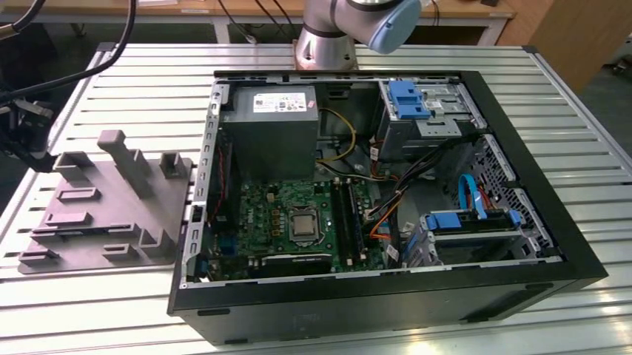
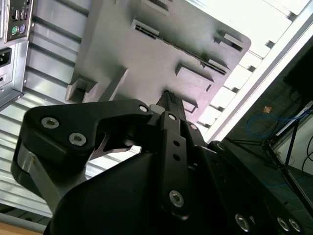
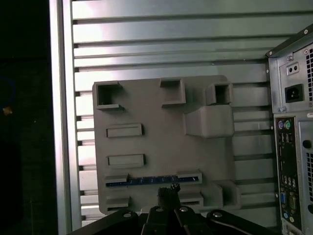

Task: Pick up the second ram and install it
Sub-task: 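Reach for the second ram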

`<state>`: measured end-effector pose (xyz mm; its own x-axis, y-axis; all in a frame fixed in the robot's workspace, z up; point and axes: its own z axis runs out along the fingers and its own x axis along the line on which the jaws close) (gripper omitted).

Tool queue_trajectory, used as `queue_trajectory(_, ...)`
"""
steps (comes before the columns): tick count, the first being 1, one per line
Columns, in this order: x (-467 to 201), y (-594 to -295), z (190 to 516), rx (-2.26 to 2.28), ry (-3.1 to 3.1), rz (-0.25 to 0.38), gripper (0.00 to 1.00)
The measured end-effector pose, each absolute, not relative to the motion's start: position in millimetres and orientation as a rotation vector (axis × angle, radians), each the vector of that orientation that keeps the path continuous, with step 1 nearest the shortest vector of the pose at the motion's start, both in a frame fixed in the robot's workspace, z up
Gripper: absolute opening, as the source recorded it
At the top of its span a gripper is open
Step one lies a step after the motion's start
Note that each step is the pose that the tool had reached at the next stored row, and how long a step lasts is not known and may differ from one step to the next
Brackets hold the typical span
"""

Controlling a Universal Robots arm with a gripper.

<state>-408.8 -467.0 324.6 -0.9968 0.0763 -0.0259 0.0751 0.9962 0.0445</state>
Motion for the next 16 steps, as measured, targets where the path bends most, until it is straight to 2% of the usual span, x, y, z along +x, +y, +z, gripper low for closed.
queue_trajectory(8,-409.0,-480.6,318.7,0.118,3.111,0.068,0.10)
queue_trajectory(16,-409.0,-481.1,318.0,0.118,3.111,0.068,0.10)
